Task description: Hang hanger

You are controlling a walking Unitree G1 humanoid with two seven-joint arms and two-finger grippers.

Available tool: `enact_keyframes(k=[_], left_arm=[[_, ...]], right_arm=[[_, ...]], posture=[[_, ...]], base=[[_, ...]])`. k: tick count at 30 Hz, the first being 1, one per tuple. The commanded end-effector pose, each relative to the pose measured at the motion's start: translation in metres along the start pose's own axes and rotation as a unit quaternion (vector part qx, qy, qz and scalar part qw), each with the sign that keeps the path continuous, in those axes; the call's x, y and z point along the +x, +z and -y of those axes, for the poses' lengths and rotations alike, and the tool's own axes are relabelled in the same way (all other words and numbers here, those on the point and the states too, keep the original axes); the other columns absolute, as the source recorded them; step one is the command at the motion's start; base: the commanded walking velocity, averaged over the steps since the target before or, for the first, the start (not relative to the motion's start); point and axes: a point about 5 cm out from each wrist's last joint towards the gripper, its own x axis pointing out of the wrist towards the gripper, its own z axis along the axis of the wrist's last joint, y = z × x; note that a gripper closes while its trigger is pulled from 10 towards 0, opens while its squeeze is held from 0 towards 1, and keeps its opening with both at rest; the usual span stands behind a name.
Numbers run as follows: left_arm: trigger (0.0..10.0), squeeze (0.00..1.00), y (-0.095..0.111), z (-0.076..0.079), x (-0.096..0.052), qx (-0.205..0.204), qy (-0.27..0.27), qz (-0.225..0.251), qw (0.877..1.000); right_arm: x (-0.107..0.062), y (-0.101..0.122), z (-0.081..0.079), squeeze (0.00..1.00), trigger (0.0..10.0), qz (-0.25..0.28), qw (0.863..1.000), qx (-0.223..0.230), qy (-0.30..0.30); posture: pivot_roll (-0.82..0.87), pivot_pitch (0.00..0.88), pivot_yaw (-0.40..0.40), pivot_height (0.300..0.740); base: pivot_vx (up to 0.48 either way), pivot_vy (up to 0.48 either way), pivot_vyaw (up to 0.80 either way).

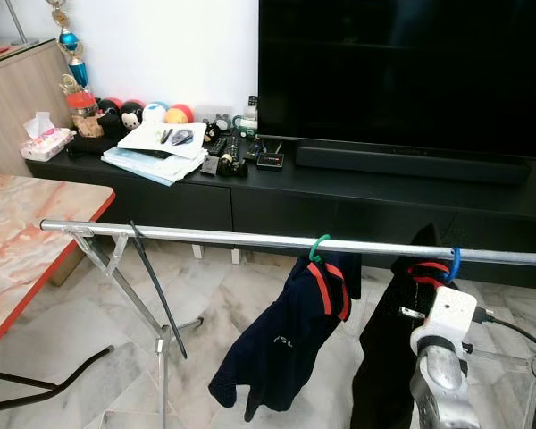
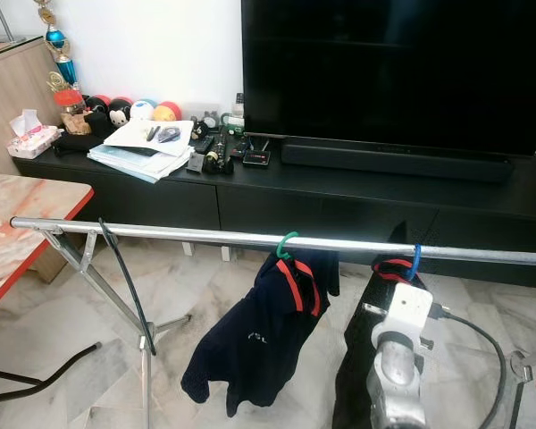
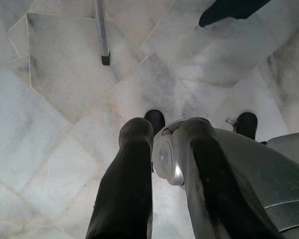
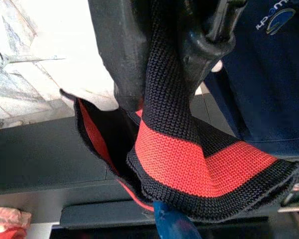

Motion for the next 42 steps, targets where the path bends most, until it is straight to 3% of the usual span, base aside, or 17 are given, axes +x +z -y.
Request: enact_keyframes(k=[1,3,4,5,6,14,19,25,28,30,36,42], left_arm=[[10.0,0.00,-0.001,-0.003,-0.001,-0.001,0.003,-0.004,1.000],[10.0,0.00,-0.001,-0.002,0.000,-0.001,0.003,-0.004,1.000],[10.0,0.00,-0.001,0.001,0.000,-0.001,0.003,-0.005,1.000],[10.0,0.00,-0.001,0.002,0.001,0.000,0.002,-0.005,1.000],[10.0,0.00,-0.001,0.005,0.001,0.000,0.001,-0.005,1.000],[10.0,0.00,0.008,0.036,0.010,0.009,0.000,0.002,1.000],[10.0,0.00,0.013,0.041,0.011,0.014,0.006,0.012,1.000],[10.0,0.00,0.027,0.030,0.012,0.022,0.035,0.035,0.999],[10.0,0.00,0.016,-0.008,0.001,0.010,0.064,0.041,0.997],[10.0,0.00,0.013,-0.014,-0.002,0.008,0.067,0.041,0.997],[10.0,0.00,0.010,-0.016,-0.003,0.012,0.066,0.042,0.997],[10.0,0.00,0.013,-0.007,0.000,0.016,0.054,0.049,0.997]], right_arm=[[-0.002,0.009,-0.004,0.00,0.0,0.031,0.999,0.007,0.014],[-0.005,0.004,-0.003,0.00,0.0,0.021,1.000,0.003,0.016],[-0.009,-0.003,-0.003,0.00,1.2,0.006,1.000,-0.001,0.016],[-0.011,-0.005,-0.002,0.00,3.4,0.000,1.000,-0.004,0.017],[-0.013,-0.008,-0.002,0.00,10.0,-0.005,1.000,-0.008,0.018],[-0.026,-0.023,-0.002,0.00,10.0,-0.039,0.999,0.001,0.023],[-0.028,-0.026,-0.007,0.00,10.0,-0.053,0.997,0.030,0.050],[-0.035,-0.036,-0.008,0.00,10.0,-0.069,0.994,0.001,0.088],[-0.039,-0.040,-0.005,0.00,10.0,-0.075,0.992,0.004,0.099],[-0.043,-0.042,-0.005,0.00,10.0,-0.078,0.991,0.008,0.109],[-0.048,-0.045,-0.008,0.00,10.0,-0.079,0.990,0.011,0.115],[-0.047,-0.041,-0.010,0.00,10.0,-0.071,0.990,0.008,0.124]], posture=[[0.11,0.000,0.012,0.740],[0.11,0.000,0.012,0.740],[0.11,0.000,0.012,0.740],[0.11,0.000,0.010,0.740],[0.11,0.000,0.010,0.740],[0.11,0.000,0.009,0.740],[0.11,0.000,0.016,0.740],[0.11,0.000,0.026,0.740],[0.11,0.000,0.030,0.740],[0.10,0.000,0.031,0.740],[0.08,0.000,0.026,0.740],[0.08,0.000,0.022,0.740]], base=[[0.000,0.000,0.00],[0.000,0.000,0.00],[0.000,0.000,0.00],[0.000,0.000,0.00],[0.000,0.000,0.00],[0.000,0.000,0.00],[0.000,0.000,0.00],[0.000,0.000,0.00],[0.000,0.000,0.00],[0.000,0.000,0.00],[0.000,0.000,0.00],[0.000,0.000,0.00]])
